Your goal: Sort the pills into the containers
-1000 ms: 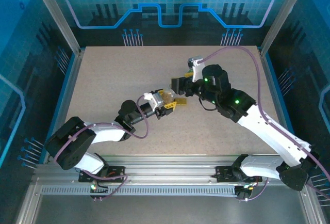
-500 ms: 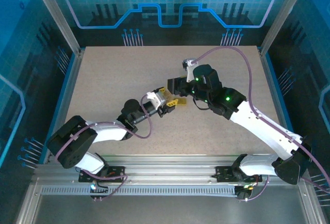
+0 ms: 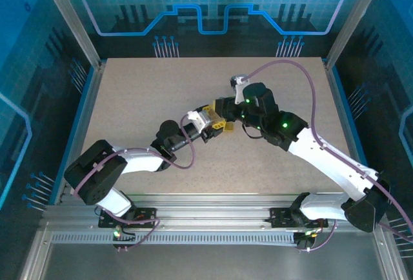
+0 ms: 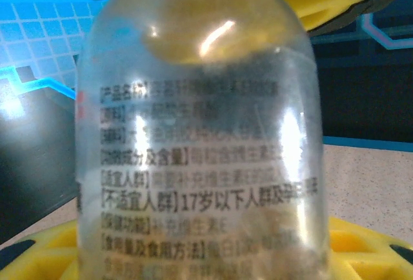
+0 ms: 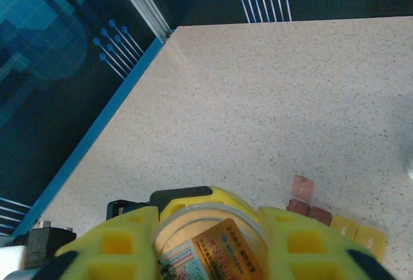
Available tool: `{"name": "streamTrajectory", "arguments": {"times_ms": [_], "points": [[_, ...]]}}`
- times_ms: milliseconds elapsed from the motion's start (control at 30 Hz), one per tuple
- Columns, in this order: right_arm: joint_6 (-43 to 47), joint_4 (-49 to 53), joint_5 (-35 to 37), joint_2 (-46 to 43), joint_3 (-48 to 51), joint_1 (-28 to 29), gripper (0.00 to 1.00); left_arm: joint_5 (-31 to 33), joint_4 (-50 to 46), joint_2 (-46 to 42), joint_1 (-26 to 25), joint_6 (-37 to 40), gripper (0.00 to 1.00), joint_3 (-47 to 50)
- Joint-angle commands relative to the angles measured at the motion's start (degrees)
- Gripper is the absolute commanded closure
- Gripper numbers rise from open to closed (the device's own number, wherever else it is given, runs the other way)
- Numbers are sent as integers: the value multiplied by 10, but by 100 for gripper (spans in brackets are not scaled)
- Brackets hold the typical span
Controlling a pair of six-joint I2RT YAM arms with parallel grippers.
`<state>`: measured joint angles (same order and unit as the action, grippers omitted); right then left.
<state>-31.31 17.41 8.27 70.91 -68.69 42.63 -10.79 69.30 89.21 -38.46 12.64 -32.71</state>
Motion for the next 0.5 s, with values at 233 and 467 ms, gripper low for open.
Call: {"name": "streamTrajectory", "arguments": {"times_ms": [233, 467], "points": [[275, -38, -407, -59, 27, -74, 90, -108, 77, 5, 5, -9, 100, 3], [586, 182, -501, -58, -9, -76, 95, -273, 109, 1, 15, -42, 100, 14]]}}
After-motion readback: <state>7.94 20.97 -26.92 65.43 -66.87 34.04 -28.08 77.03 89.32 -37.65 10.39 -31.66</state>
